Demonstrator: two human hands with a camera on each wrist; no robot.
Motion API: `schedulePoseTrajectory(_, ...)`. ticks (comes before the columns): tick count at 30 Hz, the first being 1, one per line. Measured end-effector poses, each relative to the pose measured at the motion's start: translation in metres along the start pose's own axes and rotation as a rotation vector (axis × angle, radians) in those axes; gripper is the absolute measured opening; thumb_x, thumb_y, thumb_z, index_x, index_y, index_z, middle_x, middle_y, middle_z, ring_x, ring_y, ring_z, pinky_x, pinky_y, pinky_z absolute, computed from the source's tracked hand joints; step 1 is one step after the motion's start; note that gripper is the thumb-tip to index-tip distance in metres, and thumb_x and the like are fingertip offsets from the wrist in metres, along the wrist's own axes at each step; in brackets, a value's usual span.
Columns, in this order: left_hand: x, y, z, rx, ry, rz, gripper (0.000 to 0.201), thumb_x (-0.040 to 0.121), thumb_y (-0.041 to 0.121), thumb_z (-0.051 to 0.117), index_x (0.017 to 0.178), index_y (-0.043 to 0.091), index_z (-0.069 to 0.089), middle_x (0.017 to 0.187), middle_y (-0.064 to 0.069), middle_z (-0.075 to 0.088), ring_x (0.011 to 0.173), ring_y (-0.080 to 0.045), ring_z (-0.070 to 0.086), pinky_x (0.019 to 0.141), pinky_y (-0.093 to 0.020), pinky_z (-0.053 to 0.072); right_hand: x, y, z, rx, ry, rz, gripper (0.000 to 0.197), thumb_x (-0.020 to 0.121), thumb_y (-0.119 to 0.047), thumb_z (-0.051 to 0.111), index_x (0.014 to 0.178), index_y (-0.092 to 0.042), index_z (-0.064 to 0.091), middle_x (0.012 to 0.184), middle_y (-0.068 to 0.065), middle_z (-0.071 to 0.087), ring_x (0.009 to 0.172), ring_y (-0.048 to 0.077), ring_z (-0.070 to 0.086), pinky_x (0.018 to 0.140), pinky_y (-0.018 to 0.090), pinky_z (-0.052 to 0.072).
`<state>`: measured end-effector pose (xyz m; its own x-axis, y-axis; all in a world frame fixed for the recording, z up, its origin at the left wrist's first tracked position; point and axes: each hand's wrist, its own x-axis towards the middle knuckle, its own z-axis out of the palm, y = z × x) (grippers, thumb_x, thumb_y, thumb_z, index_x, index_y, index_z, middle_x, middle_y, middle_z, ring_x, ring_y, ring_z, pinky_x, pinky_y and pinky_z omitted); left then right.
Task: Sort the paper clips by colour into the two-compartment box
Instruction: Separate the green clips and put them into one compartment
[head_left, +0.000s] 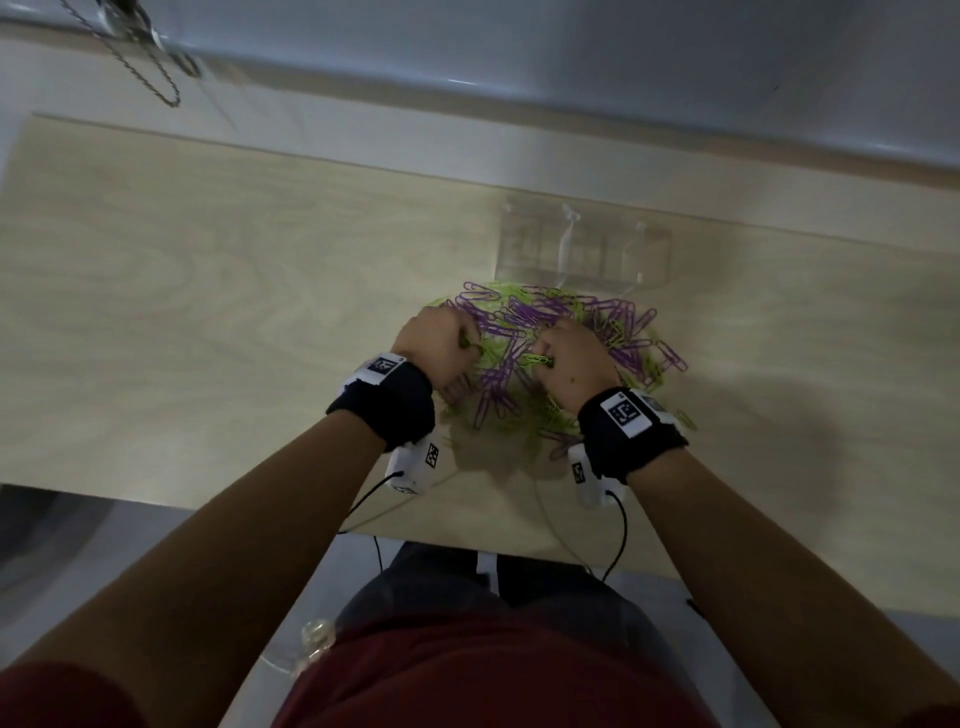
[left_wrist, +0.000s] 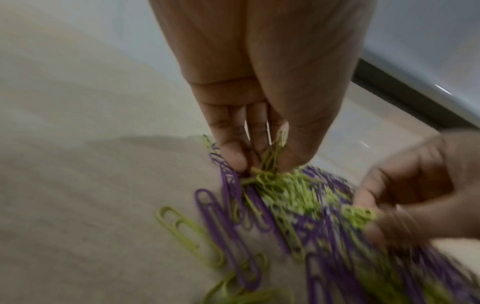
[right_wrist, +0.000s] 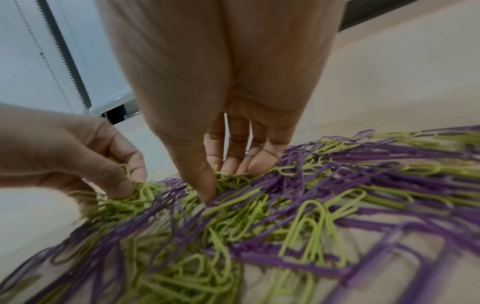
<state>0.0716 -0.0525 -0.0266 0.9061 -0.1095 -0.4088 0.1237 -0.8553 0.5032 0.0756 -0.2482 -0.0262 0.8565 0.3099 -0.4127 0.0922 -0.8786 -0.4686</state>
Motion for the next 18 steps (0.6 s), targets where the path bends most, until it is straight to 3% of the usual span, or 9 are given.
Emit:
schedulePoseTrajectory(3, -0.004, -0.007, -0.006, -0.310, -0.006, -0.005, 0.005, 0.082, 0.010, 0.066, 0.085, 0.013, 0.068, 0.081, 0.004, 0.062, 0.067, -0.007, 0.056, 0.066, -0.018, 0.041, -0.003, 0.008, -0.005, 0.178, 0.017, 0.054, 0.007, 0.080, -0.008, 0.068, 0.081, -0.012, 0.063, 0.084, 0.000, 0.056, 0.077, 0.015, 0.053, 0.066, 0.023, 0.044)
schedulePoseTrajectory(5, -0.008, -0.011, -0.010, -0.594, -0.078, -0.050, 0.007, 0.085, 0.002, 0.063, 0.086, 0.009, 0.064, 0.075, 0.002, 0.064, 0.061, -0.002, 0.062, 0.064, -0.018, 0.048, -0.007, 0.012, -0.012, 0.346, 0.039, 0.112, 0.007, 0.079, -0.009, 0.072, 0.081, -0.009, 0.066, 0.080, -0.002, 0.060, 0.073, 0.010, 0.055, 0.062, 0.012, 0.039)
schedulePoseTrajectory(7, -0.009, -0.014, -0.012, -0.864, -0.124, -0.089, 0.012, 0.087, -0.004, 0.059, 0.085, 0.007, 0.059, 0.073, -0.004, 0.066, 0.067, -0.006, 0.068, 0.065, -0.019, 0.055, -0.012, 0.016, -0.022, 0.547, 0.052, 0.162, 0.010, 0.077, -0.009, 0.075, 0.084, -0.005, 0.068, 0.079, 0.000, 0.064, 0.072, 0.008, 0.059, 0.066, 0.012, 0.045)
schedulePoseTrajectory(10, -0.009, -0.010, -0.014, -1.082, -0.134, -0.122, 0.016, 0.090, -0.007, 0.052, 0.083, 0.007, 0.056, 0.072, -0.005, 0.067, 0.075, -0.014, 0.072, 0.069, -0.019, 0.057, -0.020, 0.019, -0.034, 0.972, 0.070, 0.255, 0.013, 0.076, 0.000, 0.073, 0.086, 0.000, 0.066, 0.075, 0.007, 0.067, 0.063, 0.010, 0.066, 0.065, 0.019, 0.056)
schedulePoseTrajectory(12, -0.004, 0.000, -0.017, -1.122, -0.109, -0.115, 0.017, 0.091, -0.006, 0.051, 0.082, 0.008, 0.056, 0.070, -0.001, 0.068, 0.076, -0.015, 0.072, 0.069, -0.018, 0.057, -0.023, 0.021, -0.040, 1.238, 0.054, 0.304, 0.011, 0.077, 0.005, 0.070, 0.084, 0.000, 0.064, 0.073, 0.010, 0.067, 0.063, 0.015, 0.068, 0.067, 0.025, 0.060)
schedulePoseTrajectory(15, 0.013, 0.021, -0.027, -1.060, -0.053, -0.031, 0.017, 0.091, -0.006, 0.051, 0.084, 0.009, 0.057, 0.065, 0.001, 0.068, 0.074, -0.014, 0.071, 0.068, -0.019, 0.056, -0.023, 0.022, -0.048, 1.412, 0.011, 0.322, 0.011, 0.077, 0.006, 0.066, 0.083, -0.002, 0.061, 0.070, 0.007, 0.070, 0.066, 0.020, 0.070, 0.066, 0.028, 0.060)
schedulePoseTrajectory(18, 0.039, 0.050, -0.038, -0.908, 0.039, 0.061, 0.014, 0.090, -0.006, 0.051, 0.085, 0.006, 0.057, 0.074, -0.015, 0.065, 0.069, -0.023, 0.065, 0.065, -0.031, 0.053, -0.023, 0.017, -0.059, 1.430, 0.009, 0.292, 0.011, 0.079, 0.007, 0.063, 0.081, -0.003, 0.060, 0.067, 0.005, 0.070, 0.064, 0.019, 0.070, 0.066, 0.028, 0.060)
